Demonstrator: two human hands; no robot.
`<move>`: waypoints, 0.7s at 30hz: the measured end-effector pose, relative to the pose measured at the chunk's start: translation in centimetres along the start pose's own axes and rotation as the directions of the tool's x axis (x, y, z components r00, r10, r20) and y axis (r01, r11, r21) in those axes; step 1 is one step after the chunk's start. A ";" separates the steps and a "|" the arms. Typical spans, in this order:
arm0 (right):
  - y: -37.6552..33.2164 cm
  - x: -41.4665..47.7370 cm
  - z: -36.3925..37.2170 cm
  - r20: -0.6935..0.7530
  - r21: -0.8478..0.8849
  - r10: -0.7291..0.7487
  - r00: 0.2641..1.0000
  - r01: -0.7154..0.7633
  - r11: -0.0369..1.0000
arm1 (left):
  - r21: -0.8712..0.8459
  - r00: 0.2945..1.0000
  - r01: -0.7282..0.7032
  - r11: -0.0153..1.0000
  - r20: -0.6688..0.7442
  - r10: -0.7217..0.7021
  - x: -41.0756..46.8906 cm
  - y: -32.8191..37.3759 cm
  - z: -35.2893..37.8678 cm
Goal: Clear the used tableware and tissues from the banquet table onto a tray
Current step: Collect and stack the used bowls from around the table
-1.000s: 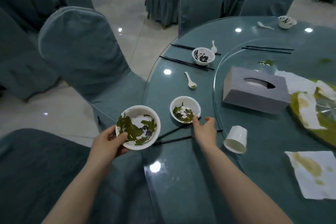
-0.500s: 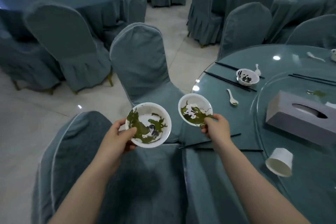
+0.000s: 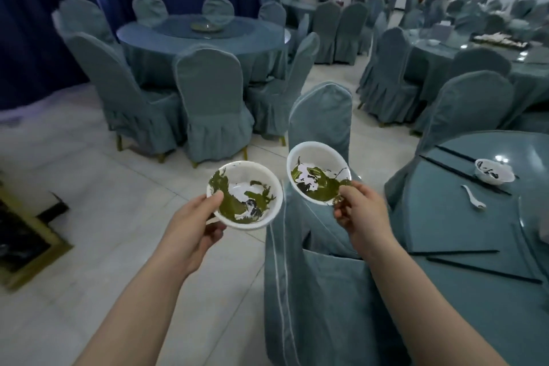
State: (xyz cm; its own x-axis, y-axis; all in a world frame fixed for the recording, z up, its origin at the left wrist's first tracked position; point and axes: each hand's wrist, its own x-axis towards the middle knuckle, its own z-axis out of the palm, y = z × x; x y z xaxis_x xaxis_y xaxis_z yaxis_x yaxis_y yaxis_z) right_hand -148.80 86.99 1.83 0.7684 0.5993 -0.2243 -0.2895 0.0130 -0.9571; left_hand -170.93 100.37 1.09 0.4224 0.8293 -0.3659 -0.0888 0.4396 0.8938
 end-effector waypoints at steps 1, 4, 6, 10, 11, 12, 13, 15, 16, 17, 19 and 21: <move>0.0 -1.1 1.8 0.016 0.004 -0.003 1.000 0.003 1.000 | 0.020 1.000 -0.013 1.000 -0.022 0.013 -0.1 0.4 -1.6; 0.2 -3.4 7.0 0.090 -0.035 0.009 0.996 -0.006 0.999 | 0.061 0.997 -0.032 0.998 -0.064 0.036 -0.3 1.1 -5.6; 0.6 -4.7 10.4 0.171 -0.089 0.023 0.985 -0.008 0.996 | 0.090 0.996 -0.034 0.995 -0.078 0.041 -0.4 1.5 -7.8; 2.2 -6.0 15.9 0.271 -0.227 0.060 0.961 0.003 0.974 | 0.070 0.993 -0.055 0.996 -0.098 0.062 -0.2 2.1 -10.6; 2.7 -6.1 17.0 0.281 -0.249 0.068 0.957 0.004 0.968 | 0.064 0.992 -0.059 0.996 -0.104 0.065 -0.1 2.3 -11.0; 3.2 -6.1 17.9 0.285 -0.268 0.075 0.956 0.004 0.963 | 0.062 0.992 -0.058 0.996 -0.109 0.065 0.1 2.4 -11.5; 3.7 -6.0 18.8 0.284 -0.288 0.080 0.956 0.005 0.958 | 0.069 0.992 -0.052 0.996 -0.115 0.060 0.3 2.6 -12.0; 4.8 -5.4 20.5 0.288 -0.326 0.089 0.954 0.011 0.945 | 0.089 0.991 -0.036 0.995 -0.126 0.047 1.1 2.9 -13.3; 5.2 -4.9 21.4 0.304 -0.338 0.102 0.947 0.007 0.941 | 0.097 0.990 -0.031 0.995 -0.132 0.044 1.6 3.1 -14.1; 5.7 -4.4 22.4 0.329 -0.343 0.124 0.936 -0.004 0.939 | 0.100 0.989 -0.030 0.995 -0.138 0.043 2.2 3.3 -14.9; 6.5 -3.1 24.7 0.403 -0.337 0.183 0.897 -0.041 0.941 | 0.095 0.987 -0.033 0.995 -0.151 0.047 3.7 3.8 -16.3; 7.0 -1.6 27.0 0.465 -0.325 0.222 0.857 -0.068 0.943 | 0.084 0.987 -0.043 0.996 -0.149 0.055 5.5 4.4 -17.4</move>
State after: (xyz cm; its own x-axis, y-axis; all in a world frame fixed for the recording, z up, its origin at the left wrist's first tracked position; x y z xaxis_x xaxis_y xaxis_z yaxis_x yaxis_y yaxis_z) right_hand -167.46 107.70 0.48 0.3288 0.8888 -0.3193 -0.1400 -0.2885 -0.9472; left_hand -184.67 112.89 -1.49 0.2774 0.8945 -0.3507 -0.0306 0.3731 0.9273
